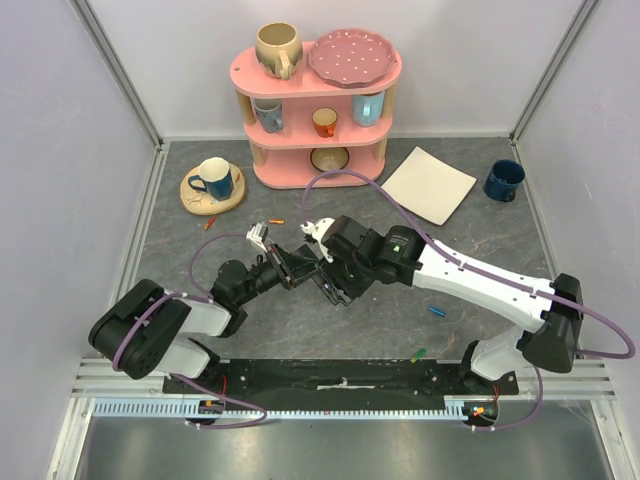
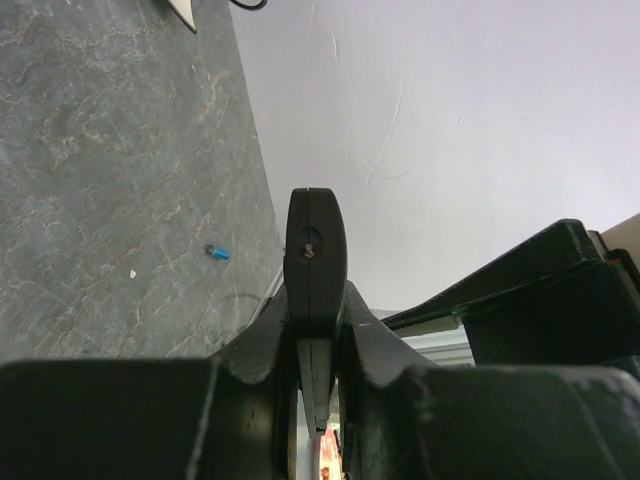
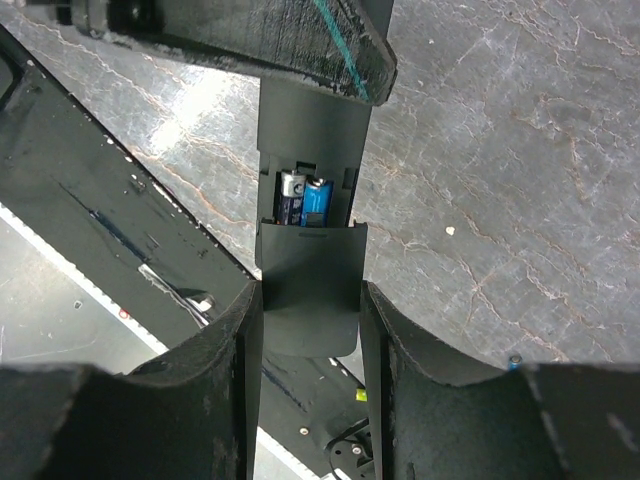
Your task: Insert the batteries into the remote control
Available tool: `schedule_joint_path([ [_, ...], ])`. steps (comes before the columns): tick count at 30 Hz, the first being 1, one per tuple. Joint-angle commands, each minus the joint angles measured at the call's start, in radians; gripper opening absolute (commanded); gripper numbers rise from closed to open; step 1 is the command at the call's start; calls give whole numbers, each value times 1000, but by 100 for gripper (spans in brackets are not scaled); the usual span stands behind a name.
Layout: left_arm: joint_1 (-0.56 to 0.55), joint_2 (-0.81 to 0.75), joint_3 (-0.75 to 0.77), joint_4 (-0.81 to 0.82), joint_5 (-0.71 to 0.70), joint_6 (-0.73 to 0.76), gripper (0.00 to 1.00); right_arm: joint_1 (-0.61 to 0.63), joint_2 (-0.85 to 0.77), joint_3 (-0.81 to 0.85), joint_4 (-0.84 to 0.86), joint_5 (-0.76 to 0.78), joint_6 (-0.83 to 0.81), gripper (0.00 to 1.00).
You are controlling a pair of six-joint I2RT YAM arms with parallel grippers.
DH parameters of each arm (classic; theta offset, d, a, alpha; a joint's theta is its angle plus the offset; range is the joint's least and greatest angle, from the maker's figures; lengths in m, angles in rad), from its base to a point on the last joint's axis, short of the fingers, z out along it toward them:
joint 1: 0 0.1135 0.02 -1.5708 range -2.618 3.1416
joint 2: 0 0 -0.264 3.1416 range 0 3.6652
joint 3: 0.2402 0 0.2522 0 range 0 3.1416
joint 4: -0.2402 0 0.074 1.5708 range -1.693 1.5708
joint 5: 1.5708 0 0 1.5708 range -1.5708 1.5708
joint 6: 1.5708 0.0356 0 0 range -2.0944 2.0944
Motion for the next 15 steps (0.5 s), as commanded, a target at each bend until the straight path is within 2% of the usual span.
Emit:
schedule_joint_path([
  [1, -15, -37, 3, 375, -52, 59, 2, 4, 31, 50, 14, 8, 6, 17],
  [15, -27, -49, -13, 375, -78, 70, 2, 4, 85, 102, -6, 0, 16, 16],
])
